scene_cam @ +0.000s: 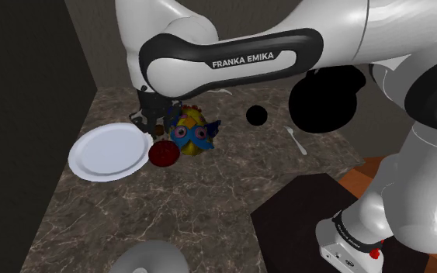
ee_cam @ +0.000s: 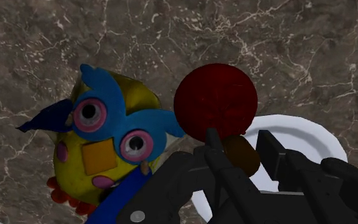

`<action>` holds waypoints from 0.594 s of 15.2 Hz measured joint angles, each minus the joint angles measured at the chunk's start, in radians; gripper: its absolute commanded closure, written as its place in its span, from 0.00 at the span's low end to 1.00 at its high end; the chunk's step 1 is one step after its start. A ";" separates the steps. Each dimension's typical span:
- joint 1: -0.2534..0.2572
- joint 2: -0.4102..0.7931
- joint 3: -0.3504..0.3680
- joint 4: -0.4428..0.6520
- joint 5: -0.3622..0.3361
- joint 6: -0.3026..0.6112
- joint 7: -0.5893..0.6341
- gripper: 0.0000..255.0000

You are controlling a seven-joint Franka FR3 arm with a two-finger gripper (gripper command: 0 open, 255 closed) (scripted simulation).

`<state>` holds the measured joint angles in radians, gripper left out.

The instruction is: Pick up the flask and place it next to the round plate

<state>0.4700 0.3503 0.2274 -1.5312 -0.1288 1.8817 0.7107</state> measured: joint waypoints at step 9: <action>-0.001 0.022 -0.004 -0.091 -0.009 0.112 0.011 1.00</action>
<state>0.4687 0.3727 0.2236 -1.6220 -0.1380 1.9936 0.7215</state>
